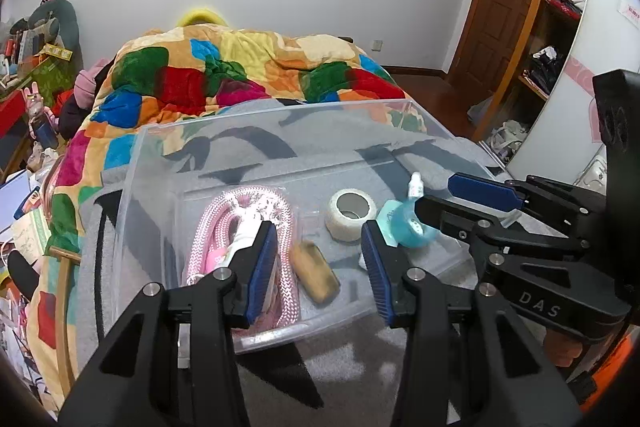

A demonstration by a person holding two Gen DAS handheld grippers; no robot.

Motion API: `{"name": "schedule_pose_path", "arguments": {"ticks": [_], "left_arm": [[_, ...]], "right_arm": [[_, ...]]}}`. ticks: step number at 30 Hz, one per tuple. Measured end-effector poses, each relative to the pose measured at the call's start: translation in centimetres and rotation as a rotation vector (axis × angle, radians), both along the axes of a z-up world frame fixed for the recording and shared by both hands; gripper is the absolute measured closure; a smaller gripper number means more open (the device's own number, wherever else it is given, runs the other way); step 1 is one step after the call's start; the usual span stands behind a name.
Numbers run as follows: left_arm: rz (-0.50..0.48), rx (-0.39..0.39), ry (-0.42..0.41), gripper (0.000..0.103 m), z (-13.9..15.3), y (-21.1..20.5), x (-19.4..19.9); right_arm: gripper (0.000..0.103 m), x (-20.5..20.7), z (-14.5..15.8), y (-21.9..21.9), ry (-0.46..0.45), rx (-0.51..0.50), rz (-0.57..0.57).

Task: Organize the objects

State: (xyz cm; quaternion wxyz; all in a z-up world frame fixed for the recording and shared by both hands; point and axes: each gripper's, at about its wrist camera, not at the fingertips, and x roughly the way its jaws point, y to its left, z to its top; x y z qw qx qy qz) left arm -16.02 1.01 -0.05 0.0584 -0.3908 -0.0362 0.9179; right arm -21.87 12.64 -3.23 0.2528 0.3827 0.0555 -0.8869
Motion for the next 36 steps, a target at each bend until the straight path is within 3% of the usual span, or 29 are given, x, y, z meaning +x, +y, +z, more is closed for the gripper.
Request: {"name": "schedule_pose_path", "arguments": {"ticks": [7, 14, 20, 36], "left_arm": [[0.013, -0.006, 0.068, 0.051, 1.8, -0.5, 2.2], [0.042, -0.015, 0.164, 0.034, 3.8, -0.9, 6.2], [0.052, -0.021, 0.192, 0.019, 3.8, -0.7, 8.3], [0.082, 0.017, 0.159, 0.017, 1.0, -1.1, 10.5]], "right_arm": [[0.057, 1.7, 1.7, 0.2, 0.042, -0.023, 0.032], [0.046, 5.0, 4.0, 1.4, 0.097, -0.088, 0.058], [0.034, 7.8, 4.6, 2.3, 0.139, -0.106, 0.059], [0.034, 10.0, 1.8, 2.7, 0.131, -0.08, 0.05]]}}
